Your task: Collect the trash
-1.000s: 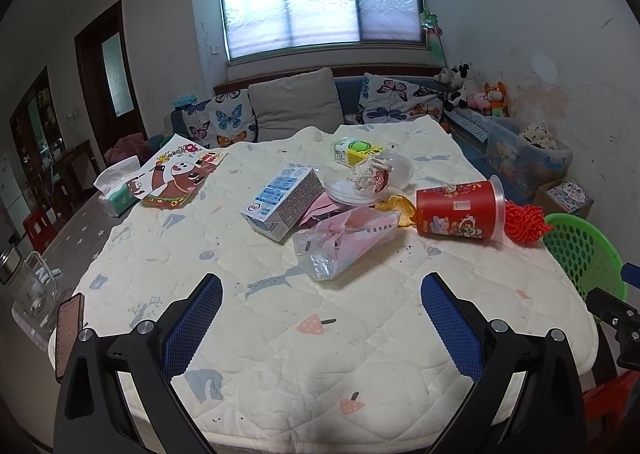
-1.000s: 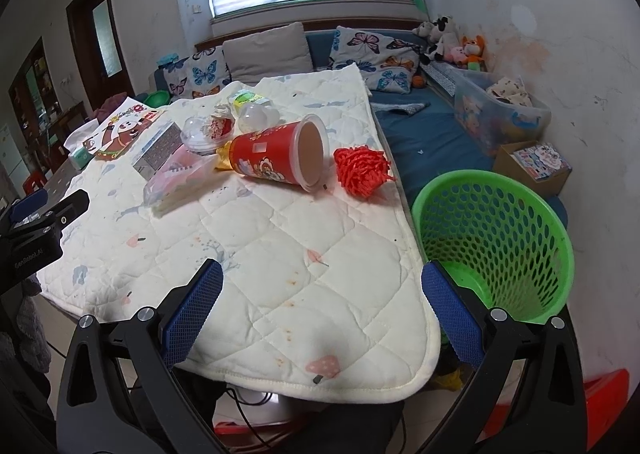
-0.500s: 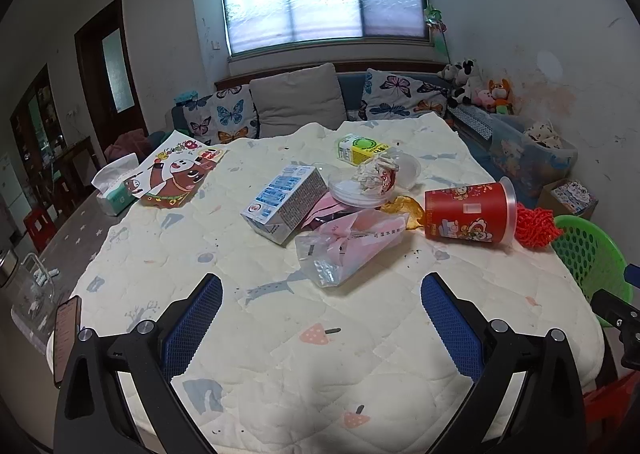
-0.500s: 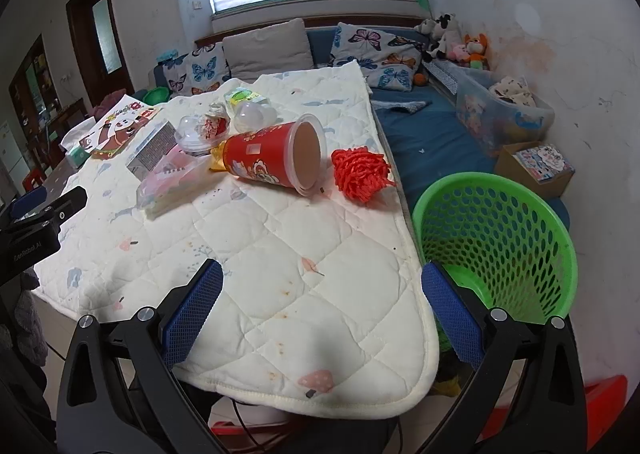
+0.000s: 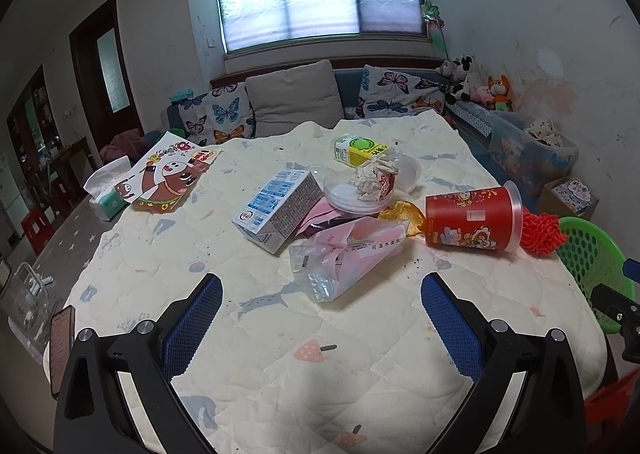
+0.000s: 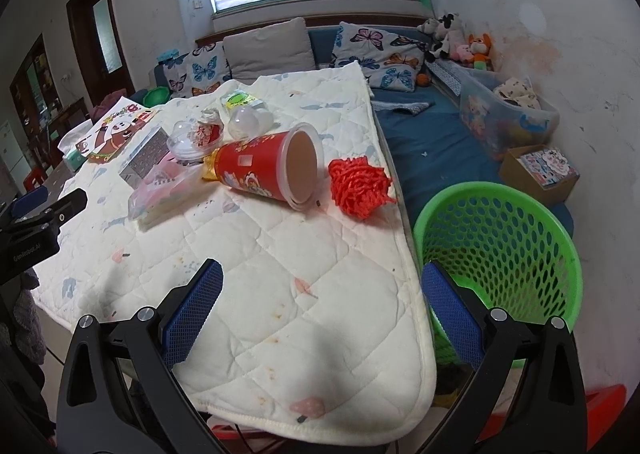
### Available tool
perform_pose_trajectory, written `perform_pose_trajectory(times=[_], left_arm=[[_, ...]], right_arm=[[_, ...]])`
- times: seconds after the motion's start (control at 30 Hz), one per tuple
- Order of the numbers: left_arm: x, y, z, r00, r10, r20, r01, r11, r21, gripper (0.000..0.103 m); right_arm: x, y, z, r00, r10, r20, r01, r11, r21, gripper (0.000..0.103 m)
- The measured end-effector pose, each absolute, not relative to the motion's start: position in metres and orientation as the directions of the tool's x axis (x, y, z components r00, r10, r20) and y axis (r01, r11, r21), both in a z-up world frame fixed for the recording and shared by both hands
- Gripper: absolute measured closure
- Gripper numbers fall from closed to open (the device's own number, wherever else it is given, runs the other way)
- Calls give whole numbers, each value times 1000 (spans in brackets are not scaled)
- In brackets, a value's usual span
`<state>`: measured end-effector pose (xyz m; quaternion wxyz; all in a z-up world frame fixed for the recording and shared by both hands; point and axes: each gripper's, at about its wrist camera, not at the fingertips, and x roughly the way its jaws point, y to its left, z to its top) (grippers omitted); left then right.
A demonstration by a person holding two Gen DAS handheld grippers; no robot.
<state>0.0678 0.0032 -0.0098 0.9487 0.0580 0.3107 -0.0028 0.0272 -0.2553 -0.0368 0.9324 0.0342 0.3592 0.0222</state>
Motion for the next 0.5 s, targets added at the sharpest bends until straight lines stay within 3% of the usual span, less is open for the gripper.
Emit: perform_pose_trajectory(times=[0.5], left_arm=[[98, 2, -11, 801, 13, -599, 60, 993, 103, 6]], right_arm=[[79, -281, -42, 726, 110, -679, -50, 993, 107, 10]])
